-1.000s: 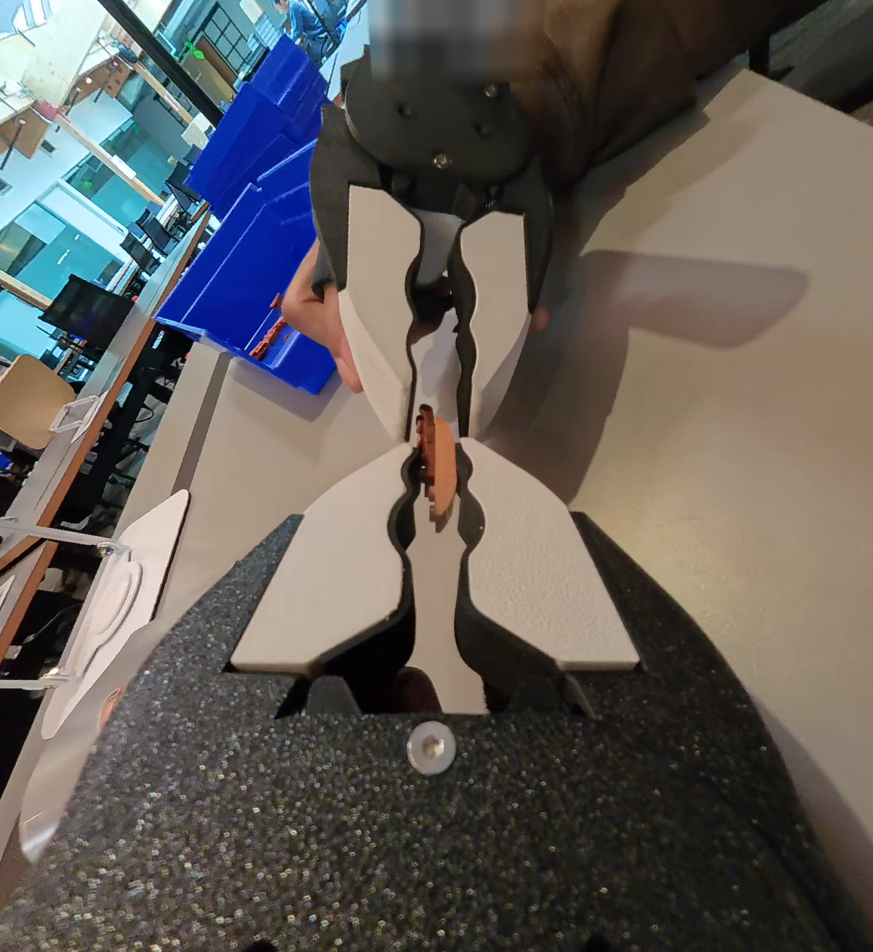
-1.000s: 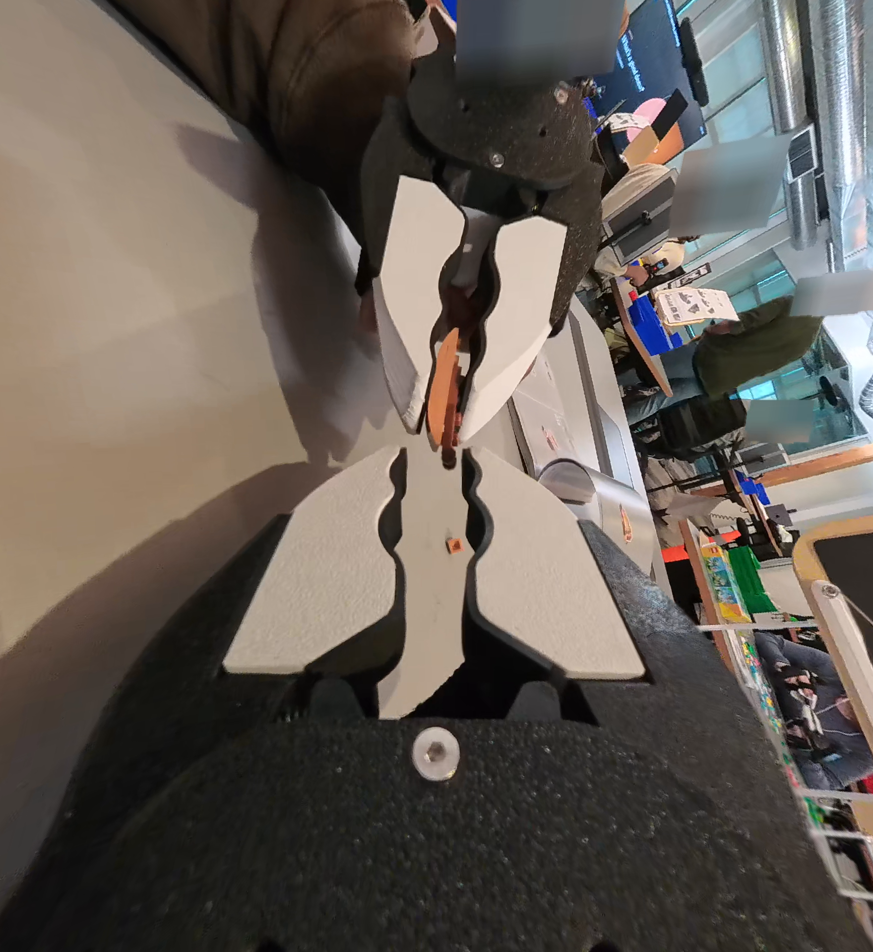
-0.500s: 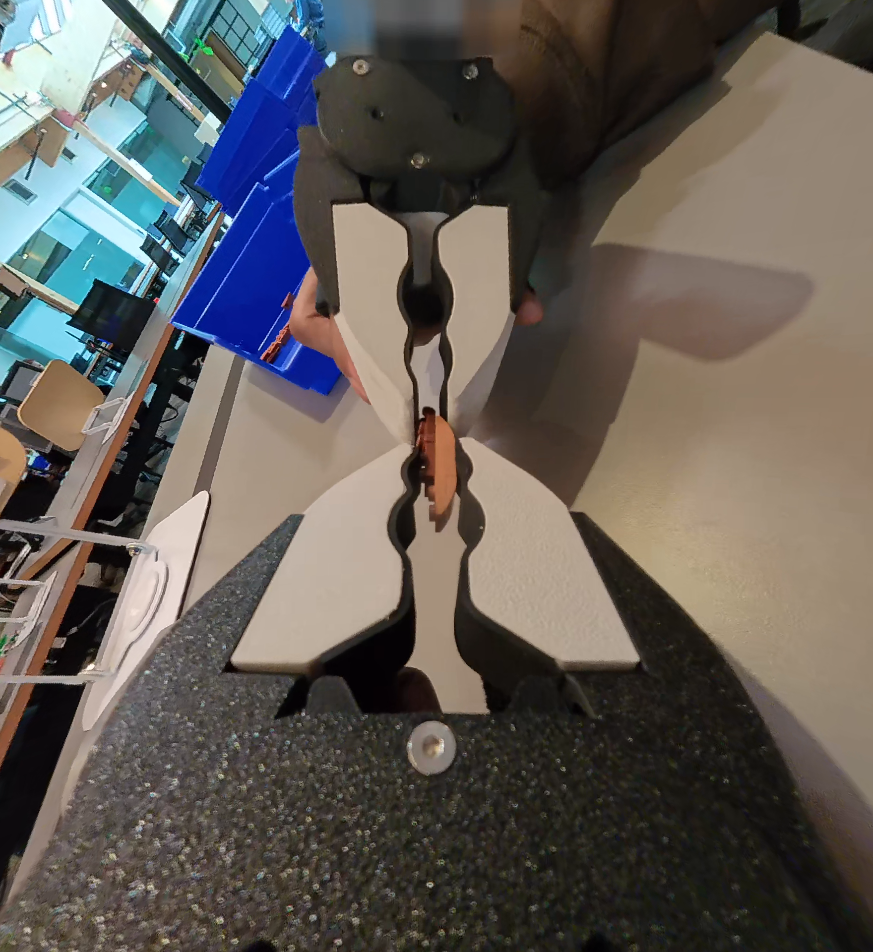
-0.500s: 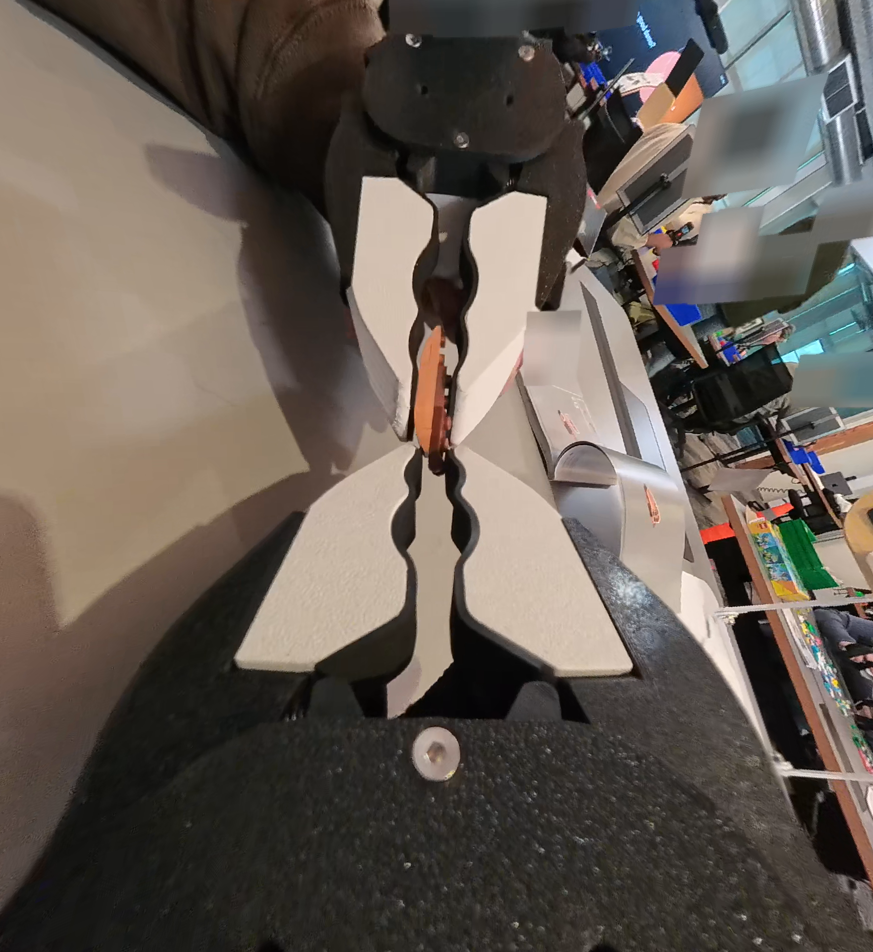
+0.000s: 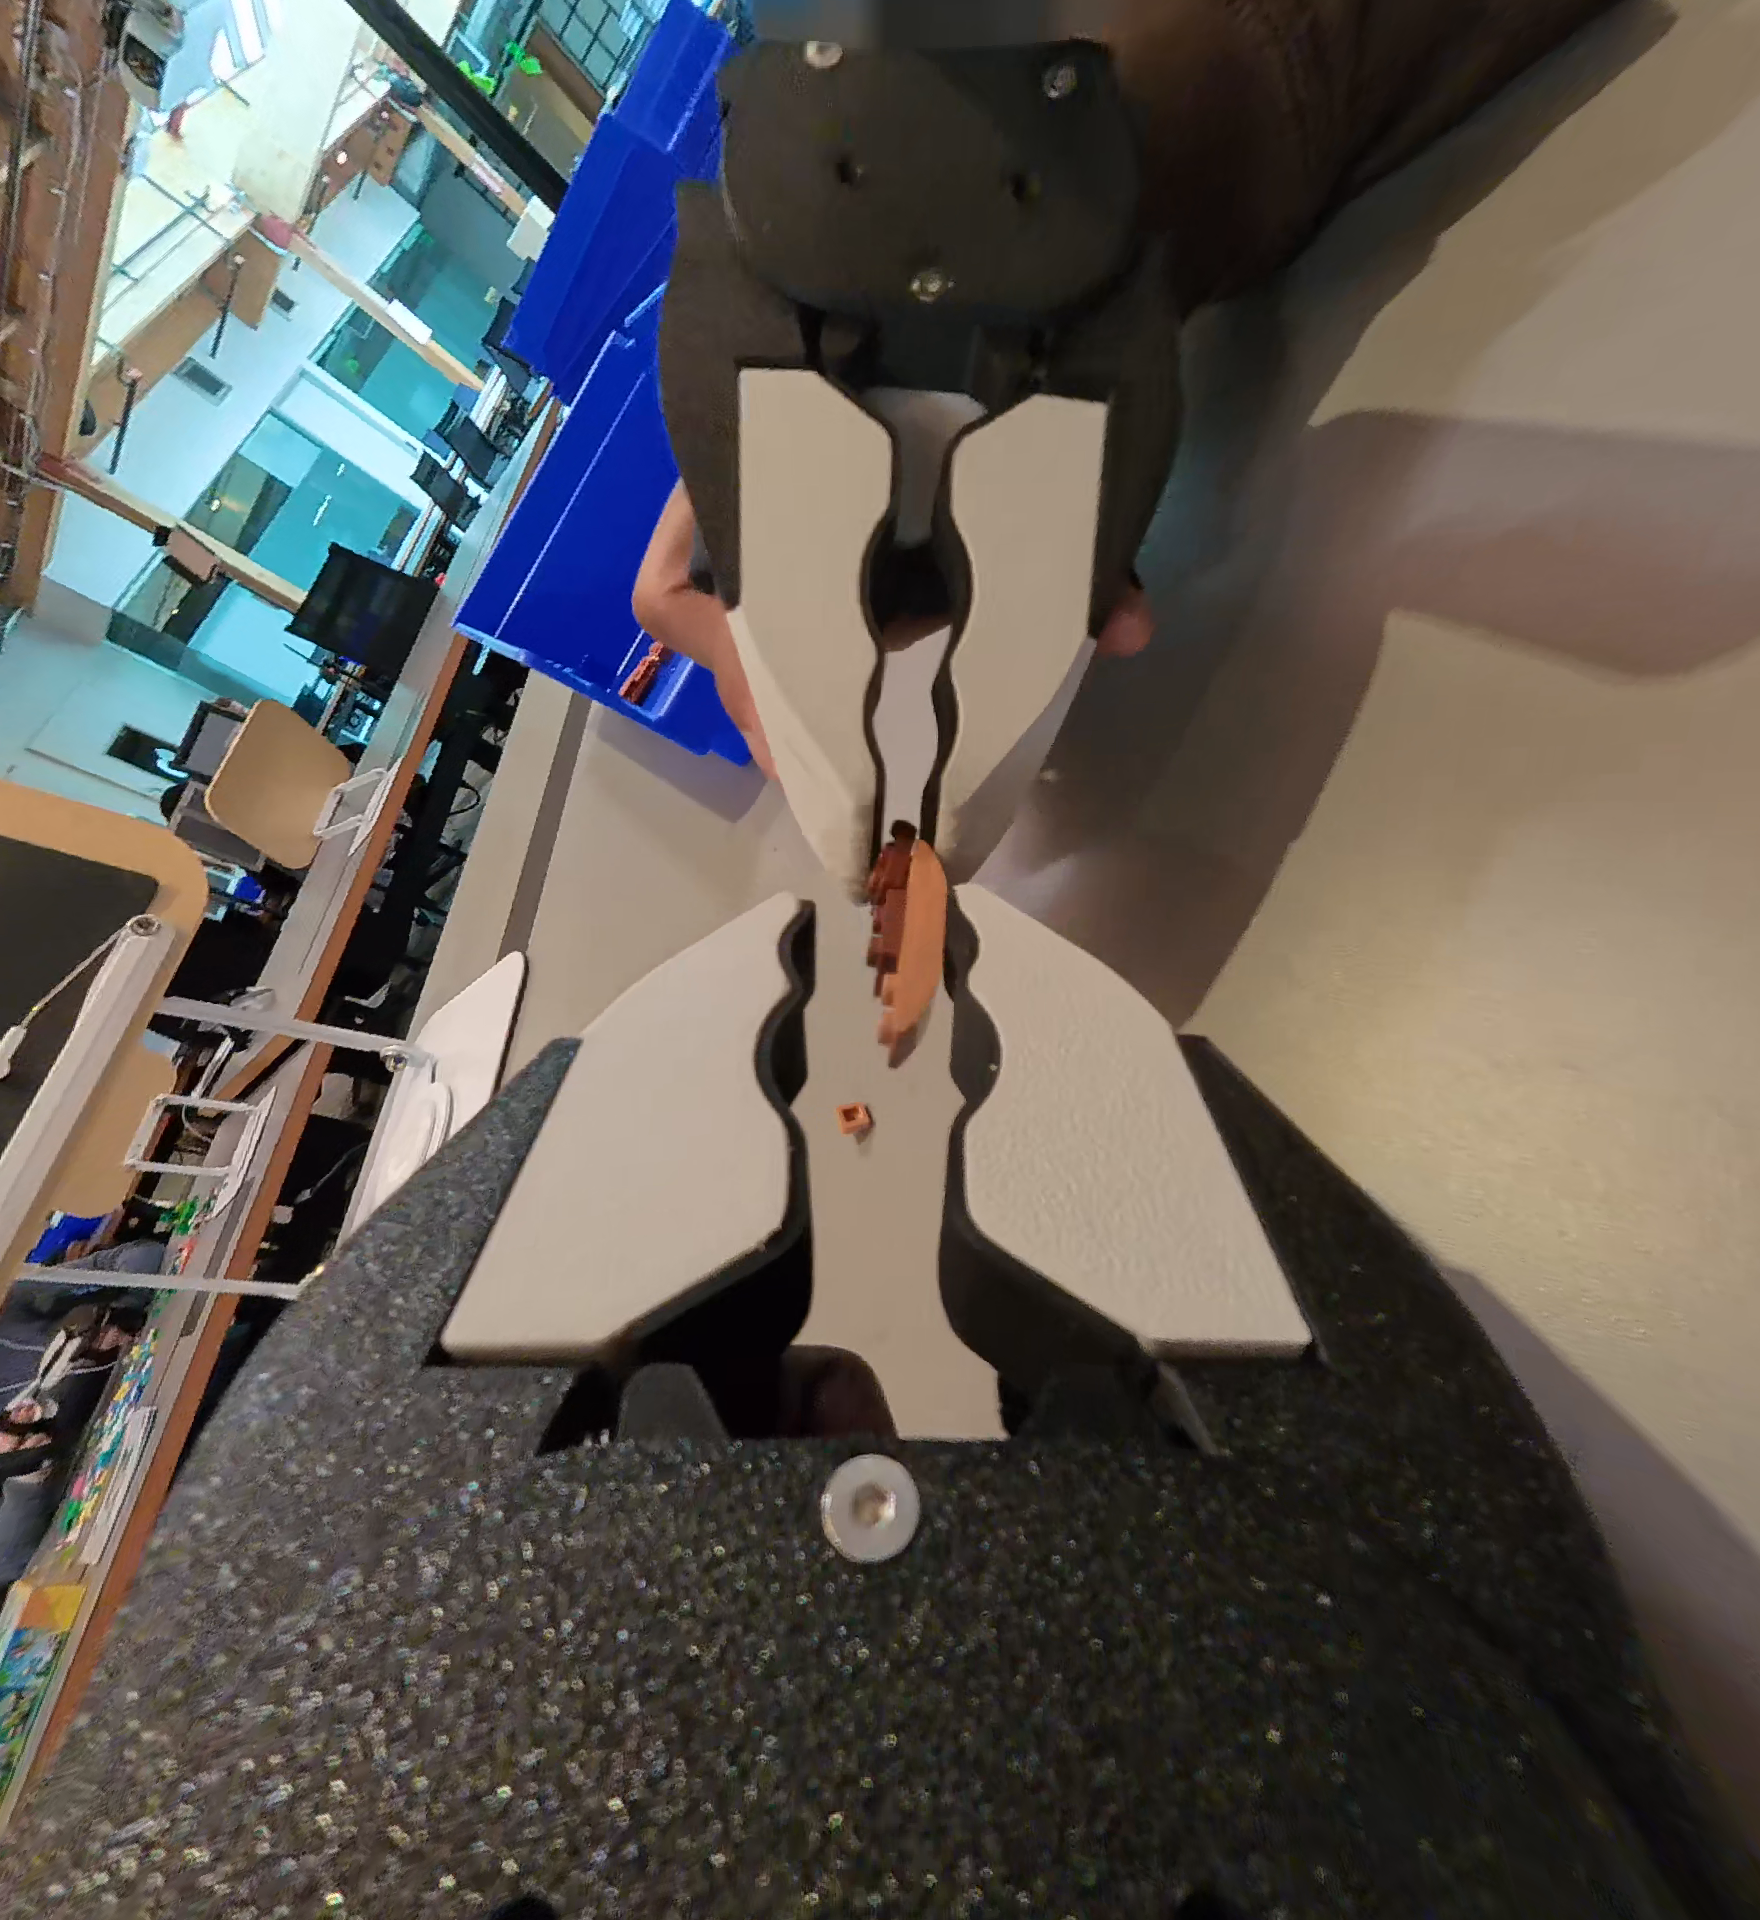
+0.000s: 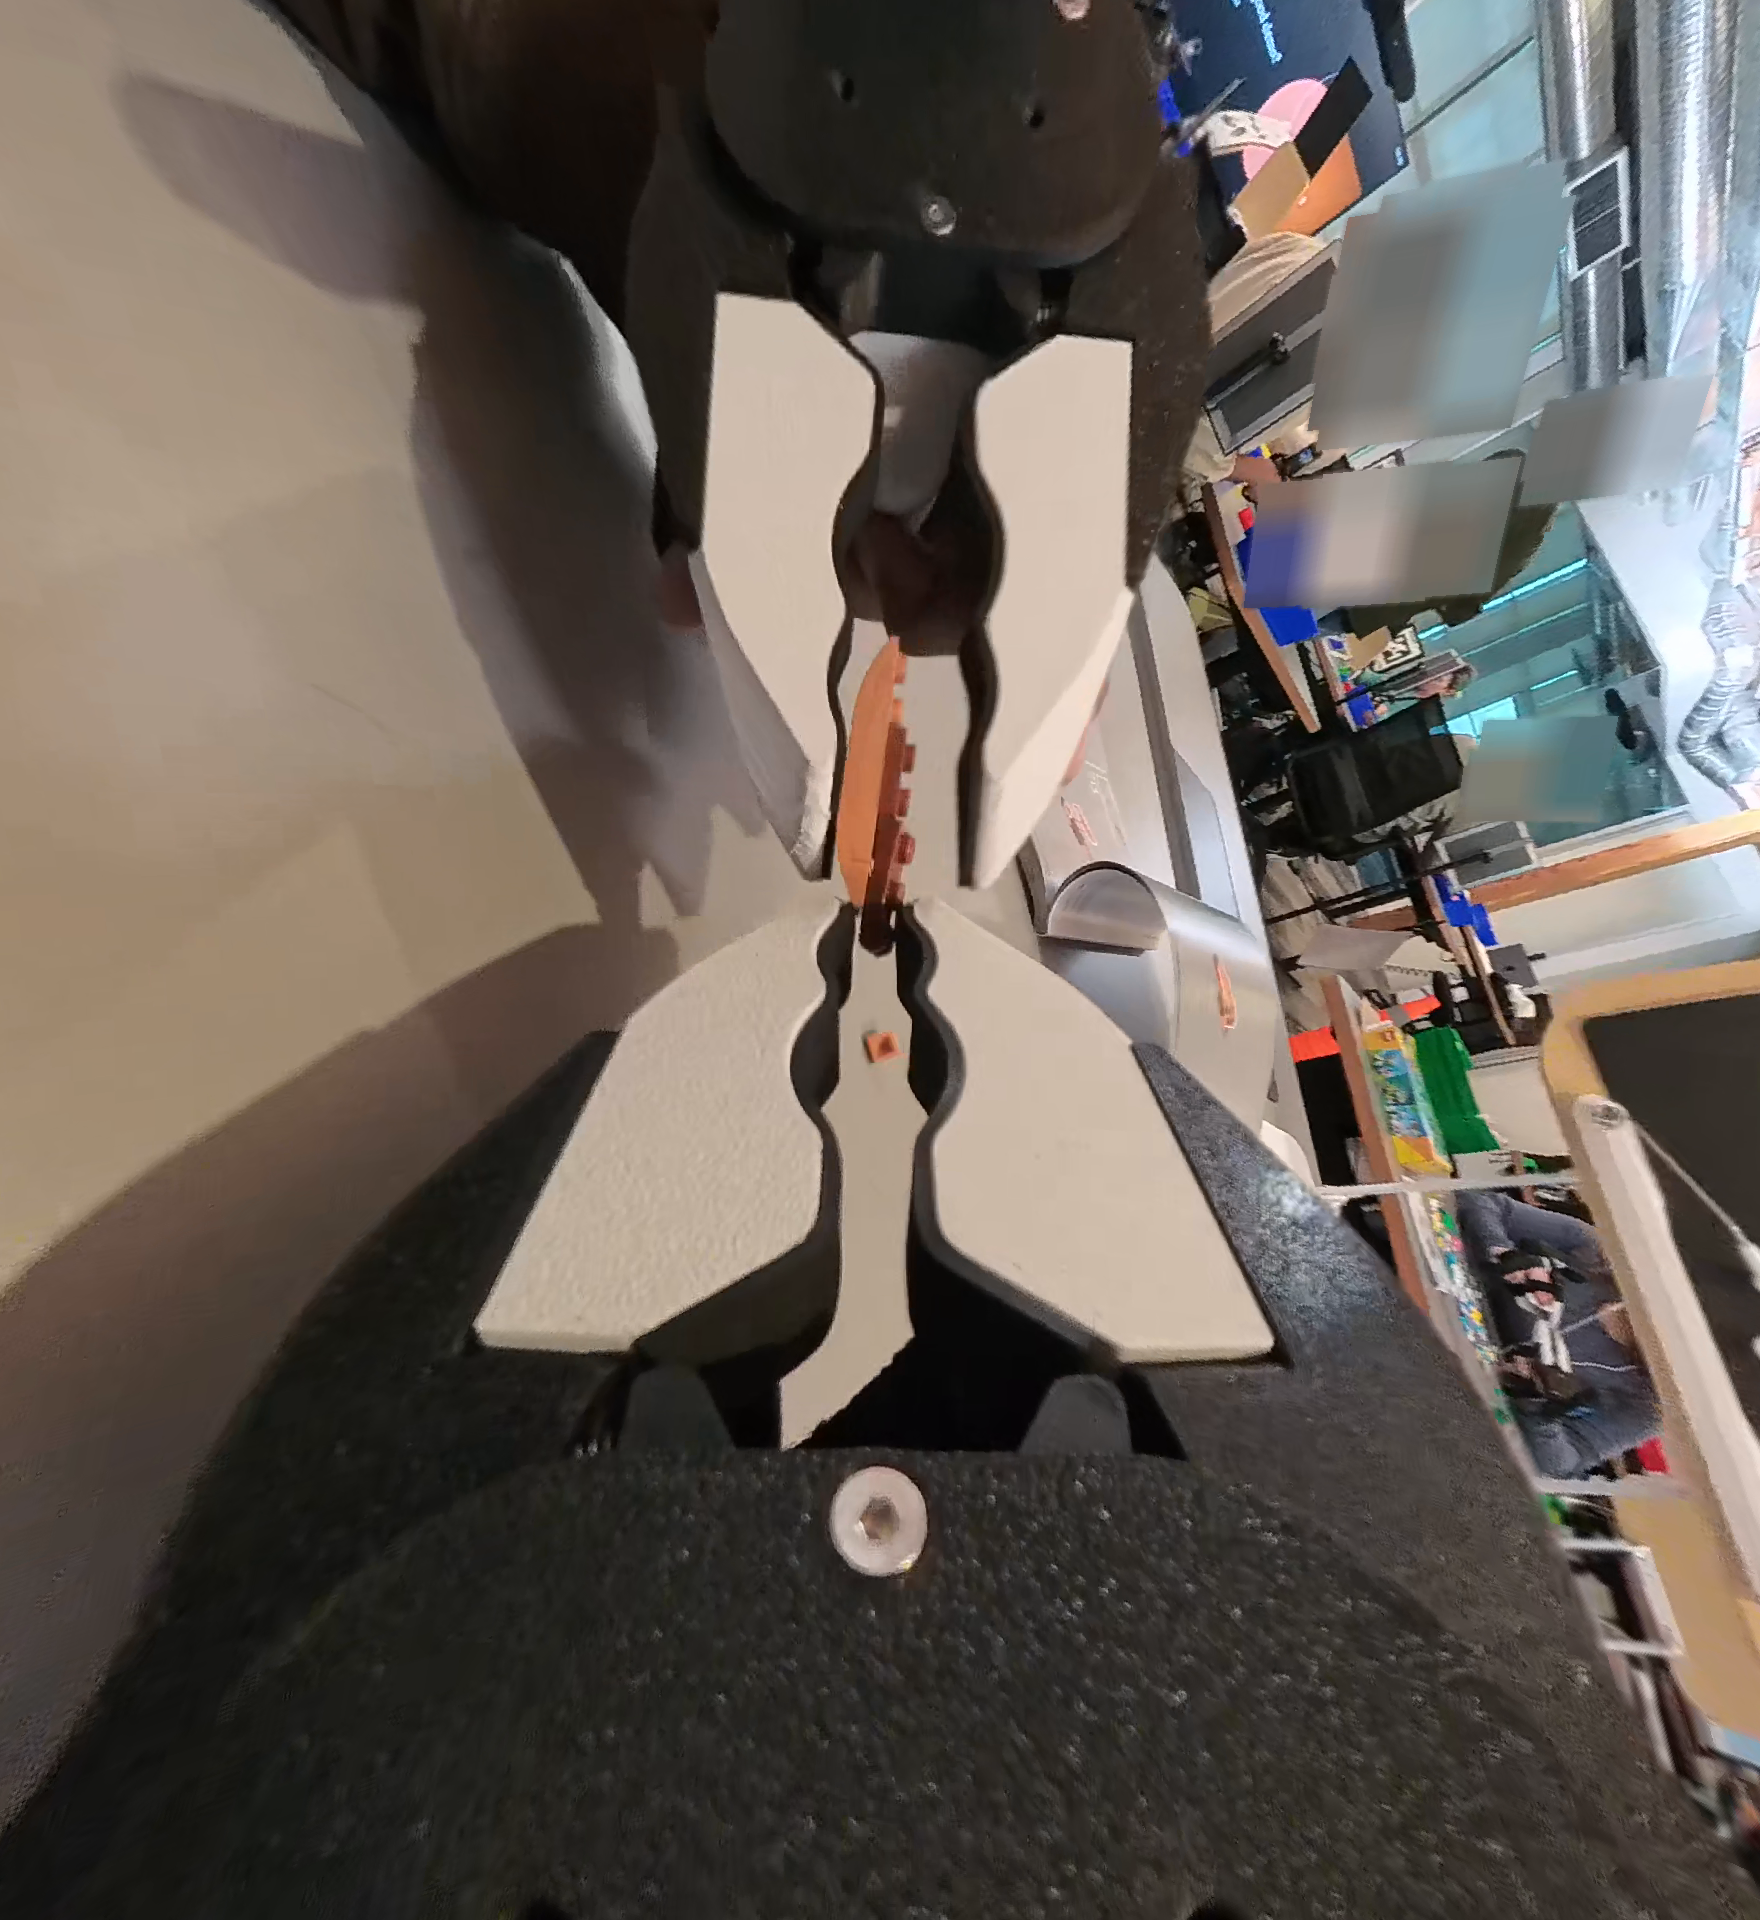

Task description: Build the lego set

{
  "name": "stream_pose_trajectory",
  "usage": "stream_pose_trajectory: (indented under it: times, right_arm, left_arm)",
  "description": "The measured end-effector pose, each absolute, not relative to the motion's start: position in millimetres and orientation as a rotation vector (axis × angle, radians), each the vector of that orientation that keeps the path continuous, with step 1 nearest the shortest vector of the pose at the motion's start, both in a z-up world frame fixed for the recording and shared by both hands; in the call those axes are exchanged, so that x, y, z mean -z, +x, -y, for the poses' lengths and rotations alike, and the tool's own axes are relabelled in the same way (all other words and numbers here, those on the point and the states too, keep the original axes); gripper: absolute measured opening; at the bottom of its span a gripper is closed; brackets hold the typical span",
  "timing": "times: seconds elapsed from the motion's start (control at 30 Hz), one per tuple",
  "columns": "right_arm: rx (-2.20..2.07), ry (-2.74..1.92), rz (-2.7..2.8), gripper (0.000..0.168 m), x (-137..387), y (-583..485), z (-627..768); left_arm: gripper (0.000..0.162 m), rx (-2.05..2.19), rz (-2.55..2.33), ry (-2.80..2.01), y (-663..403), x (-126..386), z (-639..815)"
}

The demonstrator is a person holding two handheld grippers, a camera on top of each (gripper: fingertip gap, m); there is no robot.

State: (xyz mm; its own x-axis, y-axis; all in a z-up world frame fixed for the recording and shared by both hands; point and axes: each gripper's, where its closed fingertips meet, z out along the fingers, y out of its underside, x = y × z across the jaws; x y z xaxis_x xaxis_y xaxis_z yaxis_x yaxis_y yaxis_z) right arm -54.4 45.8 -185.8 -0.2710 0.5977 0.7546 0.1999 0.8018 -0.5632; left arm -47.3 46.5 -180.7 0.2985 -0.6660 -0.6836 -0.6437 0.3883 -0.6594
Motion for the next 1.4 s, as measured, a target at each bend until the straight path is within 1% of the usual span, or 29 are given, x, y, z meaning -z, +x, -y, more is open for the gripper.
stream_pose_trajectory:
  times: [0.03,0.27,0.43,0.53,0.63,0.77,1.17,1.33,1.4]
  right_arm:
    - [-0.417,-0.603,1.839,0.007,186.2,-54.7,-46.4]
    - [-0.327,-0.566,1.836,0.007,187.7,-55.0,-50.2]
    - [-0.309,-0.562,1.847,0.007,189.9,-54.7,-50.8]
    - [-0.276,-0.547,1.860,0.007,191.6,-54.4,-50.9]
    - [-0.238,-0.535,1.882,0.007,195.7,-54.7,-50.4]
    - [-0.211,-0.523,1.887,0.006,196.2,-54.8,-50.5]
    - [-0.227,-0.498,1.894,0.006,195.5,-55.1,-43.8]
    - [-0.239,-0.503,1.888,0.007,194.5,-55.2,-43.3]
    - [-0.242,-0.509,1.885,0.015,194.2,-55.2,-43.7]
  left_arm:
    - [0.025,0.018,-1.376,-1.292,-48.0,180.6,-47.4]
    - [0.024,0.051,-1.371,-1.370,-50.7,188.8,-50.5]
    - [0.014,0.050,-1.401,-1.374,-49.6,192.6,-48.6]
    - [0.015,0.008,-1.411,-1.335,-48.5,191.4,-48.7]
    - [0.019,-0.029,-1.424,-1.289,-45.9,190.2,-47.6]
    - [0.014,-0.057,-1.454,-1.268,-44.9,193.6,-46.5]
    - [0.013,-0.029,-1.495,-1.254,-44.2,193.0,-40.1]
    - [0.013,-0.026,-1.493,-1.263,-44.3,191.8,-39.9]
    - [0.013,-0.024,-1.465,-1.268,-45.7,188.9,-42.3]
